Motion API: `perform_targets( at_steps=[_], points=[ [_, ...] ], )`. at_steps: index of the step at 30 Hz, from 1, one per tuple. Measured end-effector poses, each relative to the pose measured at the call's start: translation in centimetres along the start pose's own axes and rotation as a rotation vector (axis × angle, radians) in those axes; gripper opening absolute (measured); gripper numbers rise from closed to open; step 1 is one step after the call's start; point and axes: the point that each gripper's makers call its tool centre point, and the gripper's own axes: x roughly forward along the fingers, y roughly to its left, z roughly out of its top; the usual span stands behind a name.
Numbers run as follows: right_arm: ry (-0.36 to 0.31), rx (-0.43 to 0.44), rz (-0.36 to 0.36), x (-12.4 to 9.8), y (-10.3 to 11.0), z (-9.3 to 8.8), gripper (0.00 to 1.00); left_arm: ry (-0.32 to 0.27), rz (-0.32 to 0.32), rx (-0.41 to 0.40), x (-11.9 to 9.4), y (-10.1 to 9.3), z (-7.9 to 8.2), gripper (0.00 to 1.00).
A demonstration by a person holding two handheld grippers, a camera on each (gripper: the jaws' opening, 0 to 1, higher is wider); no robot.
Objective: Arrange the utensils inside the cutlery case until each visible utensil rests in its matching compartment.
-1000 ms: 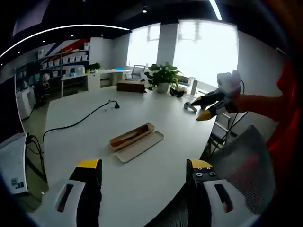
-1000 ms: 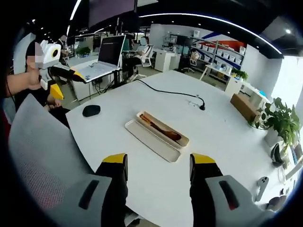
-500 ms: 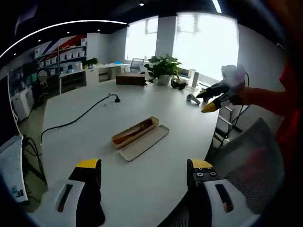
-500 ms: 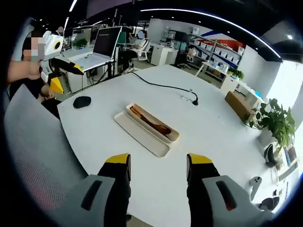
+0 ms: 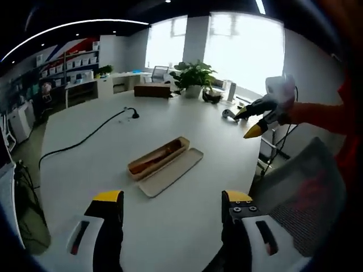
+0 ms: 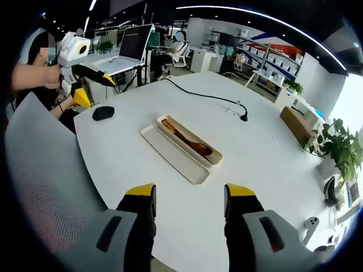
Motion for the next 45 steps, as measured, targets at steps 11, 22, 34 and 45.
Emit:
perform_targets(
  at_steps=[11, 22, 34, 45],
  points=[
    [0.062, -0.209, 0.030, 0.5, -1.2, 0.7, 0.46, 0.027, -0.030, 0.074, 1.1, 0.2, 0.5, 0.73],
    [0.062, -0.076, 0.092, 4.0, -1.1, -1.0, 0.44, 0.060, -0.045, 0.101, 5.0, 1.4, -1.0, 0.67],
    [0.077, -0.139, 0.123, 6.7, -1.1, -1.4, 0.48, 0.103, -0.056, 0.081, 7.9, 1.6, -2.4, 0.66],
    [0.103, -0.033, 0.088, 9.1, -0.9, -3.1, 0.44, 0.109, -0.064, 0.066, 10.3, 2.3, -2.9, 0.70]
  ],
)
